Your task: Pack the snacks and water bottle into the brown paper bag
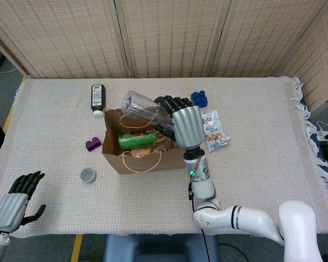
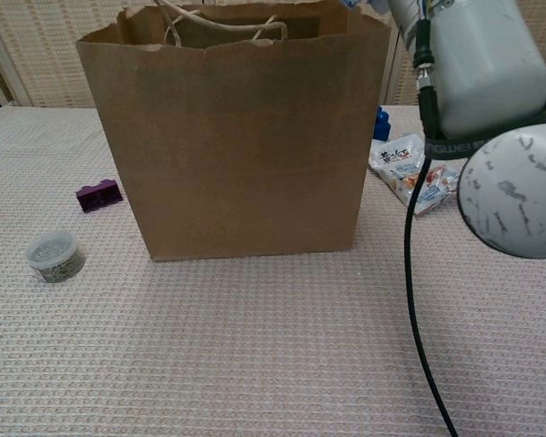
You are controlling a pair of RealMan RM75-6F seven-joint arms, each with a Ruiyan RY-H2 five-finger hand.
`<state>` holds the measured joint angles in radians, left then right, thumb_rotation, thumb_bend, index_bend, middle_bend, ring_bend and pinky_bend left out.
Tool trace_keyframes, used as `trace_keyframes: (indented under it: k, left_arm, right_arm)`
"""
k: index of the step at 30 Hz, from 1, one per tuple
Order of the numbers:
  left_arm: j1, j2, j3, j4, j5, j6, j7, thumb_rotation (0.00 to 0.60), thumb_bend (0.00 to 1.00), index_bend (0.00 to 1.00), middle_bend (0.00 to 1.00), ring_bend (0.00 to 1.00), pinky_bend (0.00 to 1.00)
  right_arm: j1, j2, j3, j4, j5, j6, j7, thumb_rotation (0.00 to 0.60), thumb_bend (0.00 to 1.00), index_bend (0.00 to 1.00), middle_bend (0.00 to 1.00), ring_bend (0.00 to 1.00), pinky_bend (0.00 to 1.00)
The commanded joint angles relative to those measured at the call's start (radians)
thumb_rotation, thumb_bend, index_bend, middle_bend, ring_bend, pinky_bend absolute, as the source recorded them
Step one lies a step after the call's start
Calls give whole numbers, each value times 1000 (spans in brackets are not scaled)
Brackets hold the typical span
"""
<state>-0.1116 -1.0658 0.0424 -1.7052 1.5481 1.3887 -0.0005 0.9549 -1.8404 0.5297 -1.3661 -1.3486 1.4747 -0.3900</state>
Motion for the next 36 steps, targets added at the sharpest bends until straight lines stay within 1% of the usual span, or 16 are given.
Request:
trace_keyframes:
  k: [1,8,13,15,18,20,22,24,25,26,27,29,36]
  left_arm:
    - [-1,-1,0,2,-2,-4,-2,600,369,0,0,0,44]
    - [-7,1,-5,9,-15,-16,-23,600,370,0,0,0,43]
    - [-7,7,-7,11,-18,-15,-41,600,369,0,0,0,44]
    - [-8,9,-8,12,-18,-15,-49,600,369,0,0,0,44]
    - [-7,12,-8,13,-17,-14,-56,600,369,0,0,0,44]
    - [-7,14,-7,12,-16,-15,-57,600,369,0,0,0,44]
    - [-7,16,-6,11,-17,-15,-57,600,368,0,0,0,43]
    - [-7,16,-6,9,-17,-15,-56,600,369,0,0,0,44]
    - [-7,16,-6,10,-17,-15,-55,600,369,0,0,0,44]
    - [-7,15,-6,10,-17,-15,-53,600,371,0,0,0,44]
    - [-7,14,-6,10,-17,-15,-52,600,371,0,0,0,44]
    - [-7,13,-7,11,-19,-16,-50,600,369,0,0,0,44]
    - [-6,9,-6,10,-19,-14,-40,600,370,0,0,0,44]
  right_arm:
    - [40,-47,26,66,12,2,23,600,269,511,516,567,705]
    - [100,-113,41,148,25,-11,39,600,269,501,516,553,703]
    - [141,-157,63,177,33,-4,47,600,268,499,516,553,703]
    - [153,-169,62,190,31,-2,42,600,269,496,516,553,703]
    - [153,-177,45,195,46,-19,16,600,269,476,516,548,684]
    - [145,-175,31,190,60,-35,-5,600,269,432,514,514,628]
    - [134,-169,19,176,83,-61,-25,600,268,349,476,436,520]
    - [118,-153,12,134,128,-101,-62,600,227,153,341,273,358]
    - [113,-146,12,115,144,-112,-77,600,203,89,291,223,317]
    - [106,-136,13,91,162,-122,-99,600,158,20,223,164,269]
    - [103,-128,14,75,171,-125,-111,600,135,2,192,141,245]
    - [96,-113,24,42,184,-125,-124,600,108,0,159,117,217]
    - [69,-50,56,-64,205,-105,-144,600,100,0,150,114,200]
